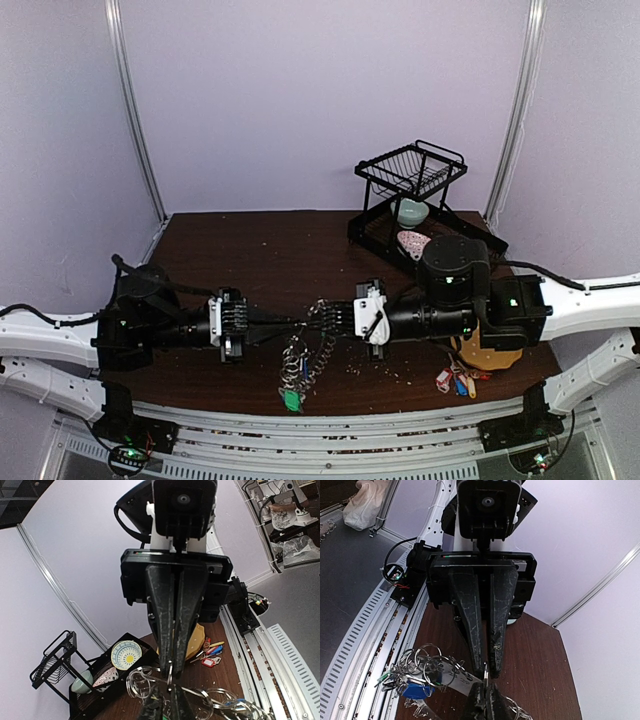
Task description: Put the keys on the keyring
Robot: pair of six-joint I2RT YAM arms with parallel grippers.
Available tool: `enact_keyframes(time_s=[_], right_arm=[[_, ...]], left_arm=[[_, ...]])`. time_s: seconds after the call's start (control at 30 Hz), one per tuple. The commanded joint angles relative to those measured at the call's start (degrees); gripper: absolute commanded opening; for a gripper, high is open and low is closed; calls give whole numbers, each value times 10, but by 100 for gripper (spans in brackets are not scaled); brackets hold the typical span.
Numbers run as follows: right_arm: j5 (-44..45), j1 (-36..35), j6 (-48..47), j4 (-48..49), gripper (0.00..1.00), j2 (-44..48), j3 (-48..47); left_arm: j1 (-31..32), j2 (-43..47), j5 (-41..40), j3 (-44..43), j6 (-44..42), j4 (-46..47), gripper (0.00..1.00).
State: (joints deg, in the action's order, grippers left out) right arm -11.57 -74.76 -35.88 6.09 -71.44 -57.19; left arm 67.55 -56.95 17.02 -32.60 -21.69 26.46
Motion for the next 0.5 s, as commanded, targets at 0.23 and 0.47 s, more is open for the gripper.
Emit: enact_keyframes(time_s=[0.23,0.47], right_arm=[[1,-5,0,21,0,-12,-35],[5,-5,2,16,4,2,-28]], left_arm=[[-3,2,4,-10,16,44,2],[-3,30,-7,7,-57,30,0]])
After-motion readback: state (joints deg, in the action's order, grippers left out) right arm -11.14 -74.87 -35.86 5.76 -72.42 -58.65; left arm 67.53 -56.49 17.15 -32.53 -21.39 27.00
